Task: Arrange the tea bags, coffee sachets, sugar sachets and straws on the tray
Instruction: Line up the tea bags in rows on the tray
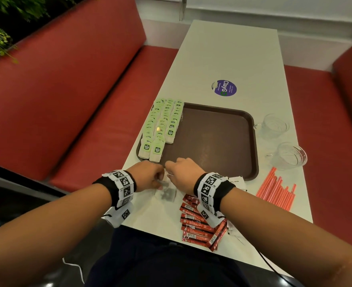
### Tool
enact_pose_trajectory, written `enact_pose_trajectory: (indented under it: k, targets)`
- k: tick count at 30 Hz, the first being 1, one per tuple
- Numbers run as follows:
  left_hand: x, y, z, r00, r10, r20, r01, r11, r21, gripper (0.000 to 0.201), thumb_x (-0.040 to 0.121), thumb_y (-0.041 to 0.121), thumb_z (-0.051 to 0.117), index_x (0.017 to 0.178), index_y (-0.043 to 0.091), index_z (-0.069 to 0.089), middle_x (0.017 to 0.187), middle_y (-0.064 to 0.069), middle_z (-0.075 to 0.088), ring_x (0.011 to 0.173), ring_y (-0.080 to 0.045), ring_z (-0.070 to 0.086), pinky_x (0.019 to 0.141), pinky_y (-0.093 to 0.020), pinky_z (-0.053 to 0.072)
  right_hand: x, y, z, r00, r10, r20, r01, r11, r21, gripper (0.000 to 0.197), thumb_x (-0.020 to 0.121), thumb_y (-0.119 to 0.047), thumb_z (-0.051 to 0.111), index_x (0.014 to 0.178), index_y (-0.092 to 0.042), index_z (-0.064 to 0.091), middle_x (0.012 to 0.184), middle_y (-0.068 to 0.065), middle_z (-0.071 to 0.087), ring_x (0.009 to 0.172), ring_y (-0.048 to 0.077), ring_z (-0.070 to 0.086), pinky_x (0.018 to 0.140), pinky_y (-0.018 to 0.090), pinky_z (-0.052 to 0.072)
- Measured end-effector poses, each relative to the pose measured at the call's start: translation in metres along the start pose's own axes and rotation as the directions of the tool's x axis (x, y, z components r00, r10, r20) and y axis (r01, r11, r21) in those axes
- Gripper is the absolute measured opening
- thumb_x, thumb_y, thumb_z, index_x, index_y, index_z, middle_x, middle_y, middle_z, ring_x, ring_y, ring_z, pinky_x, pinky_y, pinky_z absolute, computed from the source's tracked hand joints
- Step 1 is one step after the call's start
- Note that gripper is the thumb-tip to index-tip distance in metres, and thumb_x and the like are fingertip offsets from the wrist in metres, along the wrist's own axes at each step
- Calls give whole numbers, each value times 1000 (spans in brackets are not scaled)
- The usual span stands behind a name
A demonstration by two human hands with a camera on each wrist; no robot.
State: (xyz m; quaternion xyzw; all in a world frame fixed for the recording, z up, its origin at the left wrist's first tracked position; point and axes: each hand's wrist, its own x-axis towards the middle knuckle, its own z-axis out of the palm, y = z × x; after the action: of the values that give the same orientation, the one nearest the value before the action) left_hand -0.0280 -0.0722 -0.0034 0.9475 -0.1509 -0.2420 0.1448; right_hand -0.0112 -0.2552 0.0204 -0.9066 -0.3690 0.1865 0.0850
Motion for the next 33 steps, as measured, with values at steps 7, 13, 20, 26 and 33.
enact_pose_trajectory:
  k: [7,13,20,26,33]
  targets:
    - [4,-6,-36,955,84,-284,-105,993,-60,13,79,21,76,84,27,66,83,13,57,73,-7,51,68,-24,39,0,11,-7,989,134,-59,-108,940,323,17,100,-24,46,114,-15,45,96,6,59,86,31,58,72,38,44]
    - [9,1,-50,844,176,-506,-228,973,-42,27,69,10,80,72,23,58,79,12,51,68,-12,49,62,-24,39,7,30,-14,956,174,-237,-93,943,318,40,106,-43,31,88,-16,54,84,3,57,78,26,55,72,39,45]
    - [23,2,-48,829,254,-498,-275,961,31,33,66,11,83,73,23,54,80,14,47,71,-7,43,61,-26,42,21,43,-23,929,281,-240,-133,860,493,18,95,-33,57,102,-18,66,94,5,69,79,24,62,72,35,49]
    - [26,-1,-45,909,83,-408,-147,981,-129,40,77,48,78,100,33,49,100,19,47,81,5,45,66,-16,33,25,48,-30,916,267,-299,-119,894,432,12,92,-28,59,100,-21,65,98,-2,65,85,19,59,72,31,43]
    - [43,0,-43,816,124,-564,-241,961,-137,9,90,21,70,100,20,70,99,12,56,83,4,45,75,-21,41,32,53,-32,928,219,-303,-75,903,424,11,90,-32,62,97,-24,64,97,-4,62,88,17,59,78,33,48]
